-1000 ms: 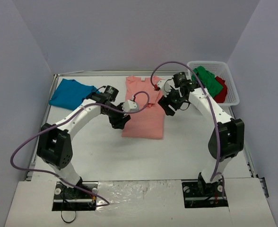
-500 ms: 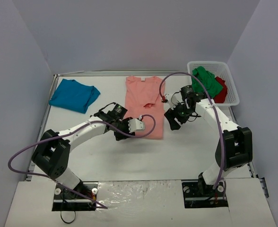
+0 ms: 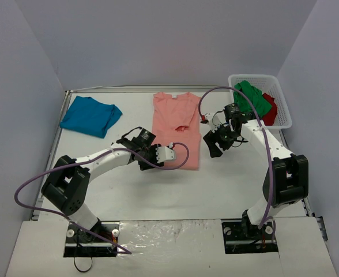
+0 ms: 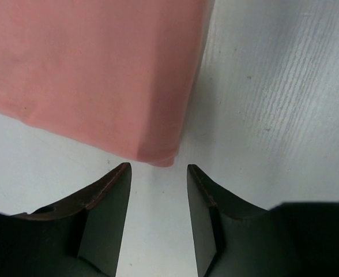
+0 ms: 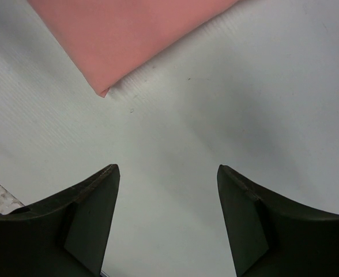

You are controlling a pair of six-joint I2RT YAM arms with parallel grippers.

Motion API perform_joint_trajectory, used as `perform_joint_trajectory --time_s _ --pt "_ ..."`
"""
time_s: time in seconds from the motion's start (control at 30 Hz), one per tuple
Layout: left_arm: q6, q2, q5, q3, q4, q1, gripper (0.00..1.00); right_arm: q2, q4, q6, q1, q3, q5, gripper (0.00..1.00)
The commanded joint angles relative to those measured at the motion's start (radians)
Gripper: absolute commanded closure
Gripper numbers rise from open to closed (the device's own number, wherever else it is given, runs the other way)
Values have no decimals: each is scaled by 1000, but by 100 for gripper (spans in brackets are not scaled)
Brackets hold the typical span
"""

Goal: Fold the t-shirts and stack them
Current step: Fold the folded rectangular tshirt in 1/3 of the way, then grab one side of the 2/3 rectangular tshirt with both arms

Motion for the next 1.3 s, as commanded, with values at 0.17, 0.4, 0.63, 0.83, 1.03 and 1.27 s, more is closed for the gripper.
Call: perform_joint_trajectory --time_s 0.17,0.4,0.63,0.83,1.03,1.27 --pt "19 61 -39 19 27 -6 58 -3 -24 -4 -14 2 -35 36" --pt "10 111 -40 43 35 -6 59 4 -24 -15 -17 -4 -41 36" --pt "11 133 -17 52 20 3 88 -12 -28 -18 -16 -15 -41 36" --pt "50 107 171 62 -71 52 91 -40 -38 -15 -16 -18 -26 36" --pt "67 110 277 89 -174 81 97 -129 -75 -61 -13 -55 -90 37" --pt "48 122 325 108 -226 95 98 -256 -46 -180 53 -158 -129 39"
